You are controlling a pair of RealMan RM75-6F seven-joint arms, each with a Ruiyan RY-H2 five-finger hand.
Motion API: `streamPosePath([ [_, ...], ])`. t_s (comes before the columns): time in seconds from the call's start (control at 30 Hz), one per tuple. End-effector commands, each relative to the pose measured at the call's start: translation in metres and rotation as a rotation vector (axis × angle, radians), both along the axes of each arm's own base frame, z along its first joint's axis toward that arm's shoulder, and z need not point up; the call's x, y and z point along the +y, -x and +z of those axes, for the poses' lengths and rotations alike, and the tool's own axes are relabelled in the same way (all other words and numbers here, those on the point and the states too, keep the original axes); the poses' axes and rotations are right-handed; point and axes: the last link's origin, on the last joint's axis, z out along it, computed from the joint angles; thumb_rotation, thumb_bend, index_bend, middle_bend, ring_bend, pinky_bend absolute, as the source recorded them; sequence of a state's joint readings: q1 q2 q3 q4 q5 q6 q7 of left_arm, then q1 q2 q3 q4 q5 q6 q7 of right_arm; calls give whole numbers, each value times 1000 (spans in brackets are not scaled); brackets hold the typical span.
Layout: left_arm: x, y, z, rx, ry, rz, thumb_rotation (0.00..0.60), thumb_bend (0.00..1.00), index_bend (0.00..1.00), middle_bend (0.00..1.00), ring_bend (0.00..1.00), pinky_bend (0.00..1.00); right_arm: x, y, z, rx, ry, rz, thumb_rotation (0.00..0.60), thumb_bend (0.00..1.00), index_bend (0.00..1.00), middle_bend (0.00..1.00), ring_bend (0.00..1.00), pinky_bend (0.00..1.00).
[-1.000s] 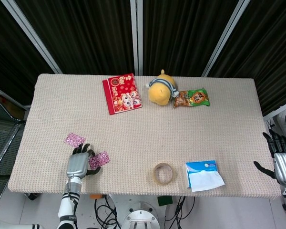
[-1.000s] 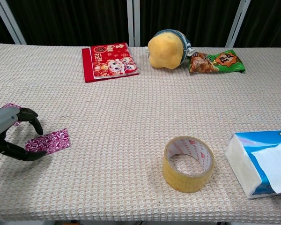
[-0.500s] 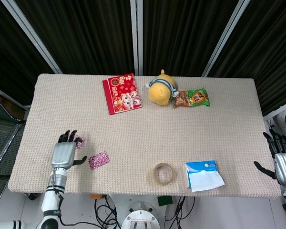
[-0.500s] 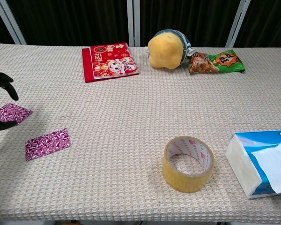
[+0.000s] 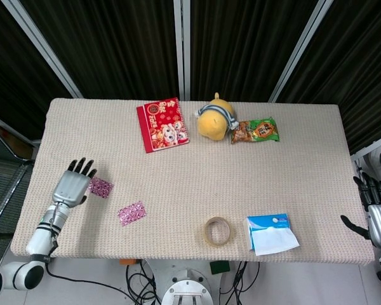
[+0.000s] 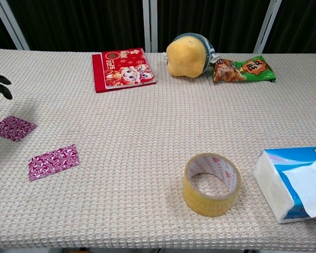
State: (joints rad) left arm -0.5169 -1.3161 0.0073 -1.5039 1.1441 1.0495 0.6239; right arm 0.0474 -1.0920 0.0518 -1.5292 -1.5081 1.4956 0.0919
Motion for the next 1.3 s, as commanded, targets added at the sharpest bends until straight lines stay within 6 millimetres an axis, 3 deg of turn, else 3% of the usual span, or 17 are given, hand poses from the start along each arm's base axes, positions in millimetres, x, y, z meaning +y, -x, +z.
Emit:
streamPosePath([
  [0.03,4,9,2,54,59,-38,600,178,193,43,0,121,0,0,0,0,2,-4,600,432,0,0,0,0],
  [0.47,19,7,-21,-6,135,-138,600,178,190,26,0,120,1,3,-2,7,3,-11,600,422,0,0,0,0],
  [0.67,29,12,-22,19,148,-145,600,178,197,26,0,119,3,2,-2,12,5,-11,600,419,0,0,0,0],
  [1.3,19,18,-20,9,165,-141,600,177,229,21,0,116,0,-1,-7,19,-12,-14,600,420,0,0,0,0],
])
